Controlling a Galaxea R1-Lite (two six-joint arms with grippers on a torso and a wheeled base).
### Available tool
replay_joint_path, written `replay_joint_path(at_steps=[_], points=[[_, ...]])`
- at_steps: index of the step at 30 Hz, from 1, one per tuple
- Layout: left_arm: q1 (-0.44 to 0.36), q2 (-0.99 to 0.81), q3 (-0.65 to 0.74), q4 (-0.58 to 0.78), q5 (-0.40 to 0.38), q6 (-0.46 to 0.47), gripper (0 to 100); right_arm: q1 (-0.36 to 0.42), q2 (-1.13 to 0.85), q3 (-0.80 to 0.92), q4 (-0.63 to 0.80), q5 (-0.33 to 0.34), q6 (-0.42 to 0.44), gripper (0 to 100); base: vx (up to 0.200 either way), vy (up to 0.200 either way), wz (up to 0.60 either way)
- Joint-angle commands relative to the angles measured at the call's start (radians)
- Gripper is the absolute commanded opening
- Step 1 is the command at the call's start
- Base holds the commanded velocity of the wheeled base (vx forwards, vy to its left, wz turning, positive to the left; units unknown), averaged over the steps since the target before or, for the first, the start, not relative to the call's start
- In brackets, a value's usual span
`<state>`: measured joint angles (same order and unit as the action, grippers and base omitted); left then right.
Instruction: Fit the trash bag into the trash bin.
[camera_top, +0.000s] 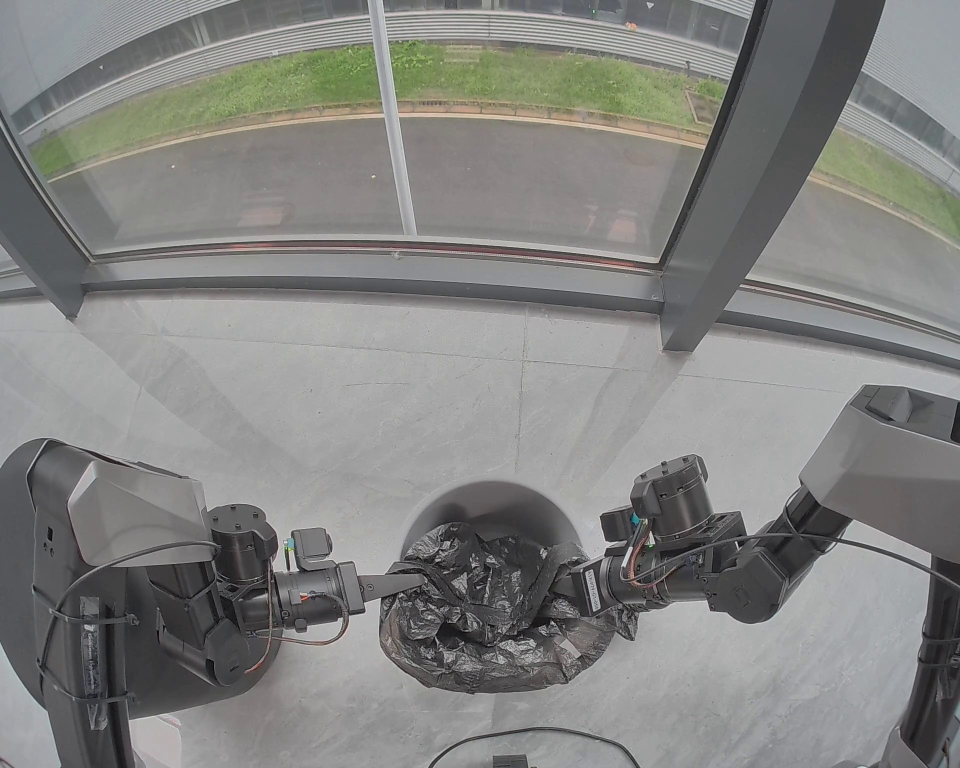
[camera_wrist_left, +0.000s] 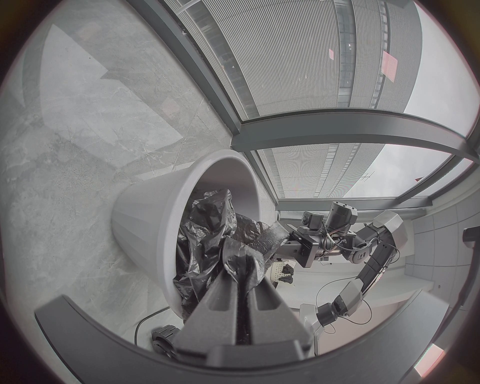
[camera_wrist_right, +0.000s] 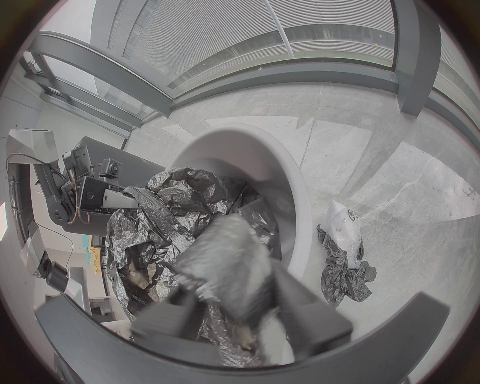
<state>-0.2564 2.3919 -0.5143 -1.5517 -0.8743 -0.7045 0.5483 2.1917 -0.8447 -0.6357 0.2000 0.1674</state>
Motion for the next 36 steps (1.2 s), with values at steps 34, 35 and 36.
replay_joint_path(at_steps=[34, 35, 36], points=[[-0.023, -0.076, 0.042, -0.001, -0.002, -0.007, 0, 0.058, -0.058, 0.078, -0.147, -0.002, -0.310, 100, 0.000, 0.000, 0.00], [-0.023, -0.079, 0.042, -0.001, -0.002, -0.009, 0, 0.058, -0.041, 0.070, -0.147, -0.004, -0.330, 100, 0.000, 0.000, 0.00], [-0.023, -0.082, 0.042, -0.001, -0.002, -0.010, 0, 0.058, -0.029, 0.062, -0.147, -0.007, -0.342, 100, 0.000, 0.000, 0.00]])
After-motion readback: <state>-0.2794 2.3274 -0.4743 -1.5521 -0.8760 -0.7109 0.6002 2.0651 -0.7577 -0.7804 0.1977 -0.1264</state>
